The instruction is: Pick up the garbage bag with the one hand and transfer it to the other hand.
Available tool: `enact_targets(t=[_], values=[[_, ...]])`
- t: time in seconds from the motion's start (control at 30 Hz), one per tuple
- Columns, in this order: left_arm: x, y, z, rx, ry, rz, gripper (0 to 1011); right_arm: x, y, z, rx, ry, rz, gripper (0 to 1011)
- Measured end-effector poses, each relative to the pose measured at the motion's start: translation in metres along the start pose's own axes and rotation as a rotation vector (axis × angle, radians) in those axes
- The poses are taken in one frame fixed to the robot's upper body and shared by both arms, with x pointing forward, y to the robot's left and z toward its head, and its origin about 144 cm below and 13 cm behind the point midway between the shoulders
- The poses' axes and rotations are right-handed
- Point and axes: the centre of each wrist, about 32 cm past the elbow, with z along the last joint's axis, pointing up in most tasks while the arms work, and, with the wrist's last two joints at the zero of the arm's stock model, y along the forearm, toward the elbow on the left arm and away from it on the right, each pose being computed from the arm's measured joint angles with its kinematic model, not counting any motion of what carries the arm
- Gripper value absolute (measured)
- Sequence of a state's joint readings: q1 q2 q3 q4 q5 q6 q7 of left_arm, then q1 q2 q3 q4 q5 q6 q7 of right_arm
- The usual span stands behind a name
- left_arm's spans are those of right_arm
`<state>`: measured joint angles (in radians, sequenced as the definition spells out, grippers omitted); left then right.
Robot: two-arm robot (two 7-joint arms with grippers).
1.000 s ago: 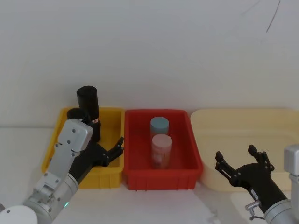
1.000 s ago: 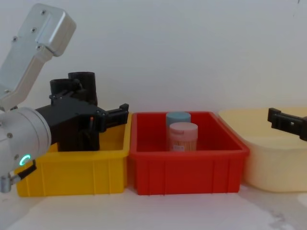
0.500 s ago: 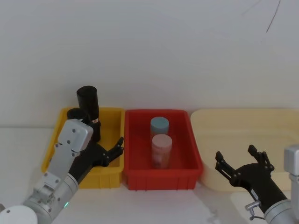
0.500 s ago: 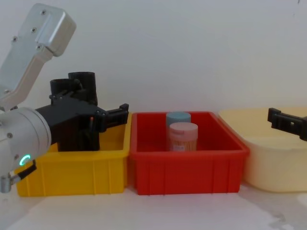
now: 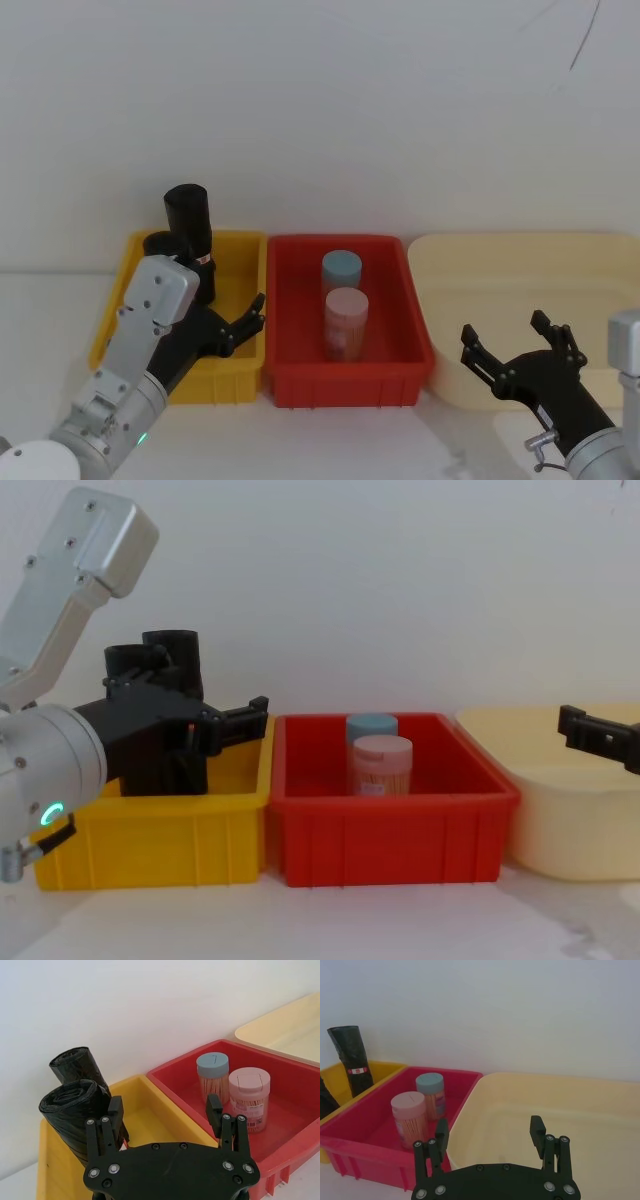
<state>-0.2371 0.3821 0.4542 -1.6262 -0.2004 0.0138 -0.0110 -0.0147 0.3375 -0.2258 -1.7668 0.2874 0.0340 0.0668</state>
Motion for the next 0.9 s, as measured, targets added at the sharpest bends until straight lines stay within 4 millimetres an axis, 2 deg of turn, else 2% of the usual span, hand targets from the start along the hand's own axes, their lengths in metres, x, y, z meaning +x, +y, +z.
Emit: enact_targets(t=[0.9], values=[[0.0002, 0.0002, -0.0002, 0.001, 0.0, 0.0, 1001, 0.0, 0.0, 0.0, 0.0, 0.0, 0.0, 999]])
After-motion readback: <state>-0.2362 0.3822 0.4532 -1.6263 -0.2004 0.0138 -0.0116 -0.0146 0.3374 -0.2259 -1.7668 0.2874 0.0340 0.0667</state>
